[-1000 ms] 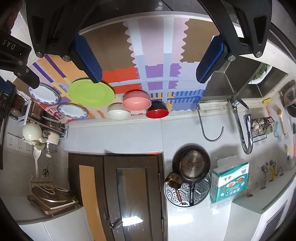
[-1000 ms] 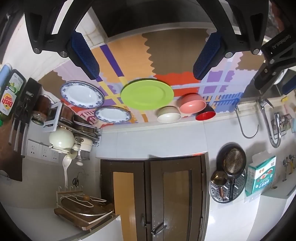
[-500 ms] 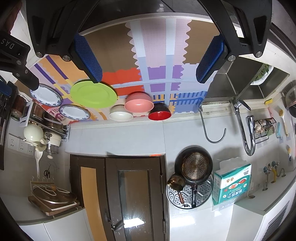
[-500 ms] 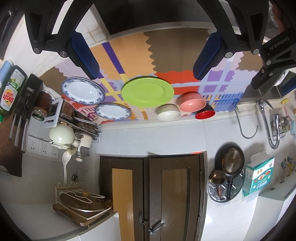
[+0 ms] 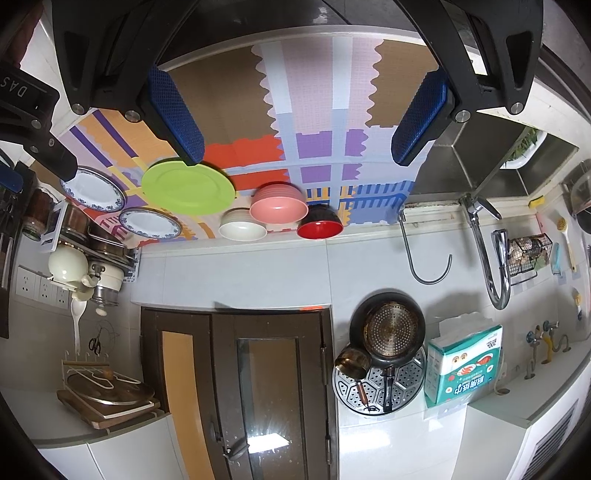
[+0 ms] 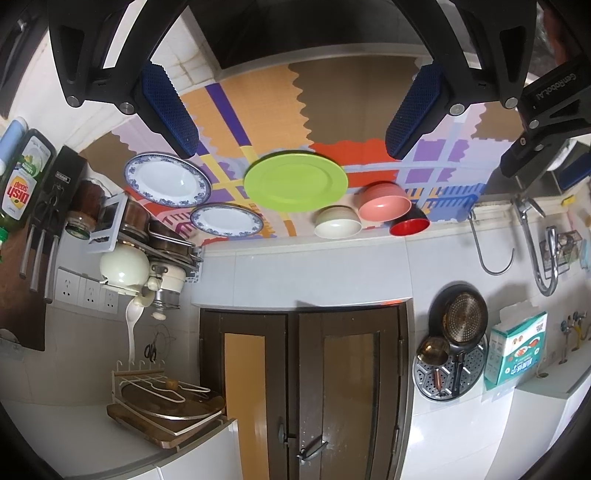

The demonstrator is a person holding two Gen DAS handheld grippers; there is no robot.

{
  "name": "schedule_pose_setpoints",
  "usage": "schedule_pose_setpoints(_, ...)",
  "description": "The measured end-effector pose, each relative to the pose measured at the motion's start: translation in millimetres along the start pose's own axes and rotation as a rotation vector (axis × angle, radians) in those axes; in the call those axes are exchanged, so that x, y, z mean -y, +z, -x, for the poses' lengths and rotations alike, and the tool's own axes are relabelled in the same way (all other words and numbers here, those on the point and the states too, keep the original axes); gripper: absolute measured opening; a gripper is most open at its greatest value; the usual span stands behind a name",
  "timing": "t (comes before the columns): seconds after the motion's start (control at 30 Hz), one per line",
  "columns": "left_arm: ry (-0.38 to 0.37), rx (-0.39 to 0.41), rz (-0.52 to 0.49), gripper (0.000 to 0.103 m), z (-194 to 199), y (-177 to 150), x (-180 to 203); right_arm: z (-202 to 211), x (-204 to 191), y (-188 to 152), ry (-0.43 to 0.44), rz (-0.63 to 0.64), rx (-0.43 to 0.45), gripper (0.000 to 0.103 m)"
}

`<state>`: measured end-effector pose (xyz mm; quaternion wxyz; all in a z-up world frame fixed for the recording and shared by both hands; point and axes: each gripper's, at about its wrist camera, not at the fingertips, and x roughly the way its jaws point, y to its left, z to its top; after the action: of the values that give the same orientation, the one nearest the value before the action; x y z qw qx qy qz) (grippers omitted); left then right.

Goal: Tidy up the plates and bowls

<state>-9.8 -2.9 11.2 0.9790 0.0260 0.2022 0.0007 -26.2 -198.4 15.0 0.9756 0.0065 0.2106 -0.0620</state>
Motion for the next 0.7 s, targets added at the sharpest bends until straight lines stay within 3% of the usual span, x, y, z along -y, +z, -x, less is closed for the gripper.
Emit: schedule_pose_setpoints(0.7, -0.013, 0.009, 0.006, 0.103, 6.1, 5.4, 0.8, 4.1, -0.3, 1.7, -0.001, 0.000, 0.010, 0.102)
